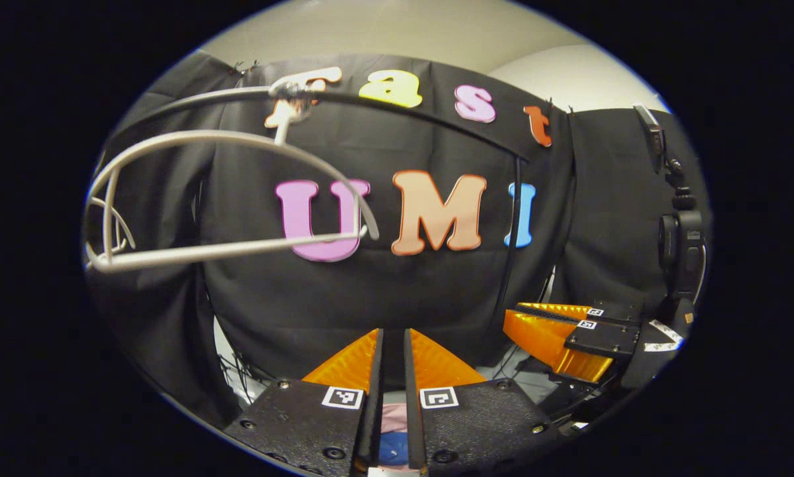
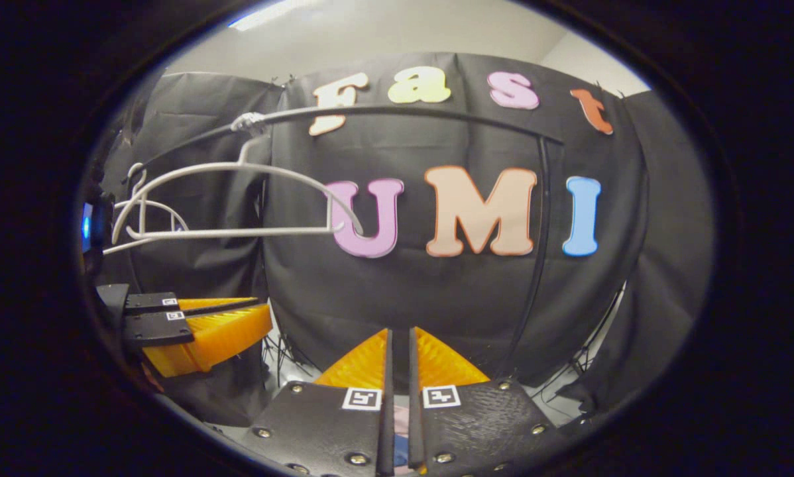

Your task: Grasp the clothes on the hanger with both hands and then place them into the laundry hamper below.

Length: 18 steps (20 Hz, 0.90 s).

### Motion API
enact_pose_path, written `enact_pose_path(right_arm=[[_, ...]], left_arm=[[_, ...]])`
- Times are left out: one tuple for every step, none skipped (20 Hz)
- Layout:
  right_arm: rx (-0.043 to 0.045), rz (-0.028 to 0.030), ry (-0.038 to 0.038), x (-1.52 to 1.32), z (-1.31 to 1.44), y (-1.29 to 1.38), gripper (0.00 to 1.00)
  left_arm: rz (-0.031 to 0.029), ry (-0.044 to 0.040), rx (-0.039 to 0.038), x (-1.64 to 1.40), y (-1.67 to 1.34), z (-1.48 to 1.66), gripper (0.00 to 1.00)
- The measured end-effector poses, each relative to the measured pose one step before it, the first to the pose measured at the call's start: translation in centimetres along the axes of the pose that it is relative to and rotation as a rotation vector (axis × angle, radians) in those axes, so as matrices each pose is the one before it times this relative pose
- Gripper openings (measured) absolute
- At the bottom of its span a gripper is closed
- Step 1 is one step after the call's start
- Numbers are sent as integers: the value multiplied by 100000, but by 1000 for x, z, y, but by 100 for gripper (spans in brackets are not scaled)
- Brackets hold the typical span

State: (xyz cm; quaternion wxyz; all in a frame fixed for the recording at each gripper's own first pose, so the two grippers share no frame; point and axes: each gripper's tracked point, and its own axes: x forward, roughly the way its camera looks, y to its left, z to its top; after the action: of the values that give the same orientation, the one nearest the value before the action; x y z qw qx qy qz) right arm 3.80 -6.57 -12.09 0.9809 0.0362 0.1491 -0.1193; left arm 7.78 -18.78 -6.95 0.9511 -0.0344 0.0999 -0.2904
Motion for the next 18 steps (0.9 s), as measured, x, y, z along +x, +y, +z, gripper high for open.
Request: enact_pose_path(right_arm=[[-779,311,-2326,-684,1055,122,8],[-487,46,-2614,-565,1248,86,9],[-475,132,-2766,-369,1245,-1,9],[-159,-11,-2154,-269,938,-12,8],[70,263,-1904,-396,910,18,8],[260,146,-2019,-29,926,103,9],[483,-138,-1805,-384,931,0,8],[506,176,-1232,-199,667,-36,8],[823,-303,-1660,-280,719,-73,9],[483,199,-1088,-137,578,-27,8],[85,-424,-1761,-312,562,-2,8],[-270,-356,-1360,-220,554,-111,13],[-434,-9,-850,-33,355,55,9],[-504,95,-282,-89,184,37,18],[-154,174,18,-29,27,39,18],[419,-54,-498,-138,347,-80,27],[895,318,-293,-83,261,-10,31],[1025,399,-311,-99,162,35,31]], left_arm=[[-399,-3217,735,-81,-72,815,11],[-101,-2873,579,-228,-60,1063,17],[44,-3400,334,-234,-161,1251,17],[152,-3077,-211,-226,-222,1212,11],[-81,-2399,-72,-307,-204,1006,11],[-47,-2249,269,-414,5,758,10],[365,-1931,648,-226,30,698,10],[356,-1613,816,42,-49,763,24],[697,-1407,628,28,77,582,24],[-824,-792,133,-39,-236,553,25],[-424,-884,-97,-362,-216,40,26],[77,-579,-189,-96,-115,234,27],[-195,-519,45,-325,-198,315,27],[-387,-315,13,-172,-156,264,32],[-335,-498,-14,-111,-288,286,33],[-198,-521,155,-70,-148,281,39],[149,-784,213,-127,-99,293,41],[132,-594,377,-59,-119,324,50]])
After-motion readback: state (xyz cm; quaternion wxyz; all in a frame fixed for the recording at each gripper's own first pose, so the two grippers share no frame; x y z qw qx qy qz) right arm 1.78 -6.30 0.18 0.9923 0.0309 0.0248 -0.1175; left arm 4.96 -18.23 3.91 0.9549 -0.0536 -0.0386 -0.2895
